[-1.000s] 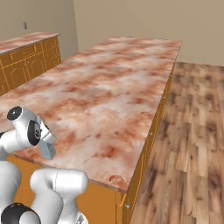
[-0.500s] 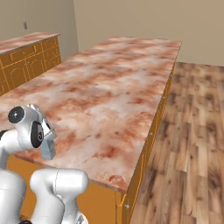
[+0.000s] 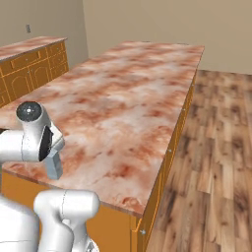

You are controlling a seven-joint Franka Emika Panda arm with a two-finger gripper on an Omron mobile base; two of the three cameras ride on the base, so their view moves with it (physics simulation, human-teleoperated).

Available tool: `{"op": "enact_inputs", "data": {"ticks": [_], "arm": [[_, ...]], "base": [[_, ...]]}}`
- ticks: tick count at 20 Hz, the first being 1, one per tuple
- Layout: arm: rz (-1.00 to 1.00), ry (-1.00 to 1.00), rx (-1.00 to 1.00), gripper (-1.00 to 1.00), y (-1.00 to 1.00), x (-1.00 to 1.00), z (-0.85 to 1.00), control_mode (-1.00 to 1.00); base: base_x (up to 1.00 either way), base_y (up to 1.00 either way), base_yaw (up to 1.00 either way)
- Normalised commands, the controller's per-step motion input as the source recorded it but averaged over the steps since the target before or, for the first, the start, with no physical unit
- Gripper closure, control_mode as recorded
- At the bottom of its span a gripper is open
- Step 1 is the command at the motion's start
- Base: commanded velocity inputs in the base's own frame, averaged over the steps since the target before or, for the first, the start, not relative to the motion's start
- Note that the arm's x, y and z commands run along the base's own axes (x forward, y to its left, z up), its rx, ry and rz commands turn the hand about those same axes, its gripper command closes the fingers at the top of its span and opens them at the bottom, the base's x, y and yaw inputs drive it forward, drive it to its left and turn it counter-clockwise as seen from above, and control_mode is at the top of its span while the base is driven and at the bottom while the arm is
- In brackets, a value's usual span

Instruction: Move the drinks to the dining counter.

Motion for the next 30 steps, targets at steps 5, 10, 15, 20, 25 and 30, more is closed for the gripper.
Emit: {"op": "enact_inputs", "data": {"ticks": [5, 10, 15, 20, 25, 30], "arm": [[0.63, 0.00, -0.14, -1.00, -0.08, -0.55, 0.02, -1.00], [0.28, 0.03, -0.40, -1.00, 0.36, -0.43, 0.63, -1.00], [-0.21, 0.13, -0.67, -1.00, 0.22, -0.22, 0.84, -1.00], [-0.19, 0.05, -0.12, -1.00, -0.59, -0.26, 0.28, -1.00], [0.00, 0.00, 0.00, -1.00, -0.50, -0.43, -0.06, -1.00], [0.01, -0.02, 0.00, -1.00, -0.13, -0.79, -0.09, -1.00]], "base": [[0.00, 0.00, 0.00], [0.00, 0.00, 0.00], [0.00, 0.00, 0.00], [0.00, 0.00, 0.00], [0.00, 0.00, 0.00], [0.00, 0.00, 0.00]]}}
